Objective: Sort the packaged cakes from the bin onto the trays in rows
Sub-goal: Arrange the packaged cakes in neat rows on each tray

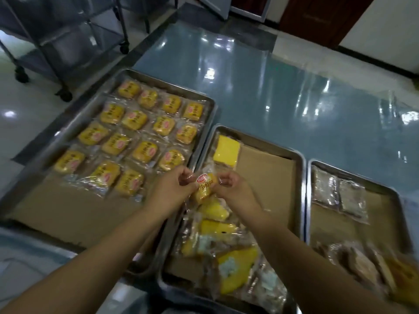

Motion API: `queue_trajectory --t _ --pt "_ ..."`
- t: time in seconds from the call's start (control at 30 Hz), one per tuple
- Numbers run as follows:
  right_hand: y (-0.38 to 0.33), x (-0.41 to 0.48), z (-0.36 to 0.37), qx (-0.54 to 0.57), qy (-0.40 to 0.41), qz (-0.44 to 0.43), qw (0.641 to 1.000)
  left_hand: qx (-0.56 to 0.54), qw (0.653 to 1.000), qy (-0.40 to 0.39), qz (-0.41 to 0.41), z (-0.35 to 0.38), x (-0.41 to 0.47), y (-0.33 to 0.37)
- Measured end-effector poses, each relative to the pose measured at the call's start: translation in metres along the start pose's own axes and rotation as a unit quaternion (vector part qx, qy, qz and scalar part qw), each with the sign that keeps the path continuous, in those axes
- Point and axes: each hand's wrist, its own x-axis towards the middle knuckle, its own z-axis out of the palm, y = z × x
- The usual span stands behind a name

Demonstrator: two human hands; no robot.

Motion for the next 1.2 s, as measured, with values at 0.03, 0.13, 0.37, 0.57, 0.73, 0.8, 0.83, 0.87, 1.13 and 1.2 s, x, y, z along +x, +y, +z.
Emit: queue_trajectory --t 0.03,0.13,0.37,0.57,0.73,0.8,0.83,0.87,1.13,1.2 --pt "-0.004 0.002 0.019 -0.02 -0.011 -0.005 1.0 0.041 0.999 0.004 0.008 -0.018 -0.002 -0.012" --pt "-0.011 0.007 0.066 -0.128 -0.026 -0.02 0.991 0.233 0.968 0.04 0.087 -0.071 -0.009 -0.045" --pt "-0.028 0.01 0.123 -0.459 -0.047 -0.064 0.885 0.458 0.882 0.008 0.112 -0.128 -0.007 -0.104" --pt "-0.029 0.015 0.133 -0.534 -0.023 -0.082 0.841 0.497 0.858 -0.02 0.128 -0.125 -0.005 -0.135" --pt "-0.028 0.017 0.136 -0.619 -0.004 -0.145 0.772 0.471 0.87 -0.005 0.148 -0.124 -0.004 -0.136" --pt "-0.026 0.018 0.136 -0.648 0.001 -0.161 0.745 0.461 0.876 -0.008 0.143 -0.124 -0.003 -0.137" --pt "-0.026 0.019 0.136 -0.653 0.005 -0.168 0.738 0.457 0.878 -0.008 0.144 -0.125 -0.003 -0.138" --pt "-0.025 0.019 0.136 -0.647 0.01 -0.177 0.742 0.449 0.881 -0.008 0.147 -0.126 -0.003 -0.139" --pt "-0.002 0.002 0.136 -0.602 0.035 -0.228 0.765 0.441 0.886 -0.022 0.141 -0.125 -0.005 -0.138" --pt "0.003 -0.002 0.137 -0.603 0.007 -0.221 0.766 0.441 0.887 -0.016 0.137 -0.123 -0.007 -0.134"
